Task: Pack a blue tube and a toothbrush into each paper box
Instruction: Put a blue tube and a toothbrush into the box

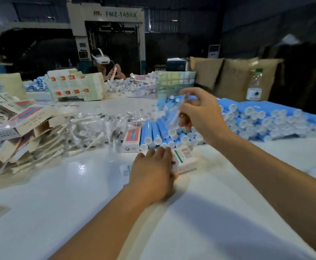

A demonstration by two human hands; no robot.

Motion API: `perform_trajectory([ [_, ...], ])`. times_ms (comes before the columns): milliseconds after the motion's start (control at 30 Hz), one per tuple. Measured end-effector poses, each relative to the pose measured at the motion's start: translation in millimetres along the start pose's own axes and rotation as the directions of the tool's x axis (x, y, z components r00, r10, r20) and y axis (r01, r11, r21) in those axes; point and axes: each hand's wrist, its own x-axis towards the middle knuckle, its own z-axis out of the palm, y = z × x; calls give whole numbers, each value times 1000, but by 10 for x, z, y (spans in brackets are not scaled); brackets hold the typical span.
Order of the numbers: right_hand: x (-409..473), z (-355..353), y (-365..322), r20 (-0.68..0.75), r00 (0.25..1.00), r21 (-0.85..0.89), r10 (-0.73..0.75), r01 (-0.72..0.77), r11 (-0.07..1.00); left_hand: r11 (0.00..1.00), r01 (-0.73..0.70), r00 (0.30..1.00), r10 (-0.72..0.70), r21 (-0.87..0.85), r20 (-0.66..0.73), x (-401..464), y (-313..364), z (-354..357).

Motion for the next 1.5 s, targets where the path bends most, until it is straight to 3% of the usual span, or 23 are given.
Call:
perform_trajectory([
  [67,-126,-380,251,-198,971,89,131,-116,989,1000,-13,998,12,-15,-64,2,19,-11],
  [167,-339,-622,579,-292,912,182,289,-243,953,999,-7,997,3,-48,-72,33,45,9],
  [367,-411,-594,738,-310,922,-12,233,-249,968,998,58,993,-60,-19,-98,5,43,-1],
  [533,-404,-662,721,-386,884,28,265,-276,961,995,87,991,-91,-41,-102,8,57,-32],
  [833,-523,-484,677,-323,931,-145,171,-227,963,996,80,990,-85,-50,-109,5,45,-33],
  [1067,-622,-370,611,-260,952,-100,160,-191,976,998,44,992,-50,-49,-115,5,106,-28],
  [1233,-617,-310,627,-263,933,-22,245,-260,965,999,30,991,-35,-42,-127,11,117,-19],
  [1367,-628,-245,659,-191,940,-211,283,-321,923,999,31,993,-35,-39,-116,26,150,-13],
  [1433,-630,-220,650,-151,928,-174,341,-365,915,998,39,991,-45,-53,-126,29,144,-20],
  [1500,-620,-244,630,-148,940,-130,308,-327,936,998,36,989,-44,-54,-138,31,120,-23],
])
